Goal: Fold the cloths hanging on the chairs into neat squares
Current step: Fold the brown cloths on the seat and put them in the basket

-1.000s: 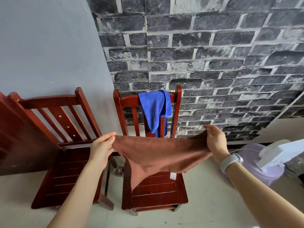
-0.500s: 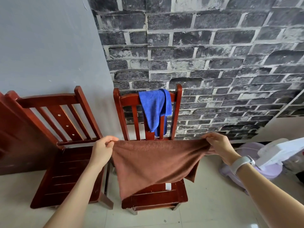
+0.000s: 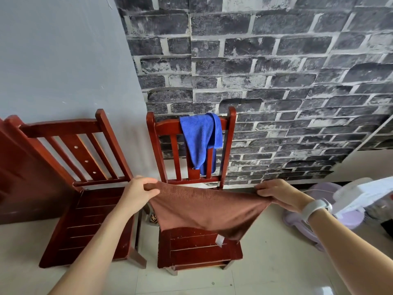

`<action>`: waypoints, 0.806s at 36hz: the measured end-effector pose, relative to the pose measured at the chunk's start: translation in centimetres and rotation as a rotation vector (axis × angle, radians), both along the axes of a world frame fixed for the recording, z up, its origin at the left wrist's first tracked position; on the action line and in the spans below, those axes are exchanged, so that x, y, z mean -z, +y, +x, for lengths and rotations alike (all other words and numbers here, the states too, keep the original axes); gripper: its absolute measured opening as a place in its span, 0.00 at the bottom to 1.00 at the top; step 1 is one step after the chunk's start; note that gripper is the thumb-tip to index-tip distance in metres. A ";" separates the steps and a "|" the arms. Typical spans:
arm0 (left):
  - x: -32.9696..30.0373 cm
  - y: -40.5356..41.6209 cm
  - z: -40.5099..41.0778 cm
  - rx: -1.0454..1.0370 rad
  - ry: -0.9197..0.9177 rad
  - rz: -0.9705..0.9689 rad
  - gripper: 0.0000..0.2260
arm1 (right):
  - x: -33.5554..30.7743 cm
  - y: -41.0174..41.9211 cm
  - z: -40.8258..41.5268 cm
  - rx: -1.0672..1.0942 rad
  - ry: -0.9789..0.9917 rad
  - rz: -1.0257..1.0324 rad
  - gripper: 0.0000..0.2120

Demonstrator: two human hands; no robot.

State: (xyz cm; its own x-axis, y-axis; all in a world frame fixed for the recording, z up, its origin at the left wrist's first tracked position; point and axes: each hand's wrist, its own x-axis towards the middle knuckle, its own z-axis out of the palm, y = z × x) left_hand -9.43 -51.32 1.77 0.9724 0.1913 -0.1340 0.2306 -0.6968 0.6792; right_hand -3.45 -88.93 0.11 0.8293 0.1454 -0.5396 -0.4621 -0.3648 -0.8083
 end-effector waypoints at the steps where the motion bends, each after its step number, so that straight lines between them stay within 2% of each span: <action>1: 0.2 0.1 0.0 0.015 0.011 0.032 0.16 | 0.0 0.2 -0.1 -0.058 -0.045 -0.066 0.11; 6: 0.9 0.8 0.3 0.050 0.001 0.143 0.15 | 0.1 0.2 0.1 -0.406 -0.222 -0.412 0.11; 9: 1.1 0.6 0.5 0.016 -0.024 0.184 0.12 | 0.6 0.3 0.1 -0.495 -0.324 -0.565 0.10; 14: 1.9 0.4 1.5 -0.058 -0.064 0.227 0.10 | 2.5 0.4 0.5 -0.321 -0.538 -0.777 0.11; 20: 2.9 0.5 4.5 -0.099 -0.087 0.373 0.10 | 3.0 1.4 3.0 -0.253 -0.506 -0.936 0.14; 26: 4.5 1.2 8.7 -0.096 -0.100 0.456 0.09 | 3.8 3.1 6.3 -0.220 -0.533 -1.086 0.12; 29: 5.2 1.7 10.3 -0.090 -0.166 0.504 0.08 | 4.3 3.4 7.5 -0.191 -0.604 -1.129 0.13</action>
State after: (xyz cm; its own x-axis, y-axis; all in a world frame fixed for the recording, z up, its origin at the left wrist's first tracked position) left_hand 0.91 -49.61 -3.44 0.9493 0.2761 0.1506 0.2227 -0.9283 0.2978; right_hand 4.09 -85.50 -4.15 1.0000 -0.0003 0.0098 0.0004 -0.9973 -0.0728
